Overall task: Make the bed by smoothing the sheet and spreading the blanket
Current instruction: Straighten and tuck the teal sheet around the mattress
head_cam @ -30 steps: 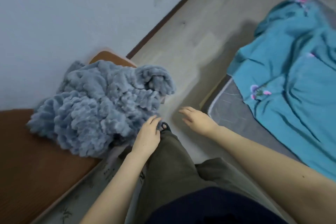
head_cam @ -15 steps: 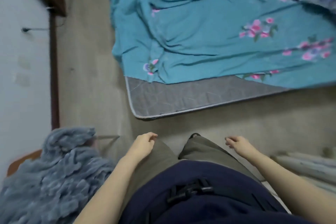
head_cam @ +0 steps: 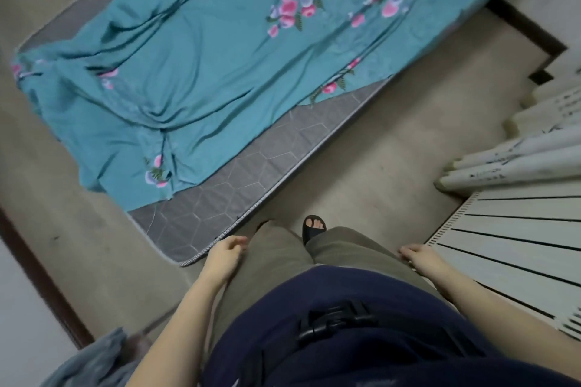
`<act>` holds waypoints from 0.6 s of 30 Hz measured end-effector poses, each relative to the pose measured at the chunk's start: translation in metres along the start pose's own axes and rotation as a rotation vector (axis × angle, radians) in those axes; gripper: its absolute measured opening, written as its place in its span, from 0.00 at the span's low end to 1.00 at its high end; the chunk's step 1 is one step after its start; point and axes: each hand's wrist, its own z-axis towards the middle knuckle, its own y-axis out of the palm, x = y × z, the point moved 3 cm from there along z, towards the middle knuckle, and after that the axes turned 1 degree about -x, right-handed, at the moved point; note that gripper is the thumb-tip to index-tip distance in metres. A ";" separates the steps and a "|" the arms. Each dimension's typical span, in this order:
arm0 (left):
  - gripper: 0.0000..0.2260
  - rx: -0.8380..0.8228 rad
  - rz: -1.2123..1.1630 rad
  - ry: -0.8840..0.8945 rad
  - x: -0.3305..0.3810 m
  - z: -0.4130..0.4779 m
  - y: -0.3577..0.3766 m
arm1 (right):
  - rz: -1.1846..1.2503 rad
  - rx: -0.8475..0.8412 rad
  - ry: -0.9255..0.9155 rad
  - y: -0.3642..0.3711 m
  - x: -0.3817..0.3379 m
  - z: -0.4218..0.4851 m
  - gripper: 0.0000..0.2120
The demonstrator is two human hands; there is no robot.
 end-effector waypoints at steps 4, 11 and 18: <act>0.12 0.005 -0.010 -0.113 0.001 0.004 0.000 | 0.081 -0.006 -0.113 -0.007 -0.054 0.004 0.13; 0.12 -0.067 0.181 -0.130 0.033 0.029 -0.002 | 0.101 -0.067 -0.331 -0.037 -0.157 0.010 0.15; 0.11 -0.094 0.197 -0.100 0.152 0.105 -0.016 | 0.242 0.116 -0.226 -0.132 -0.174 0.040 0.16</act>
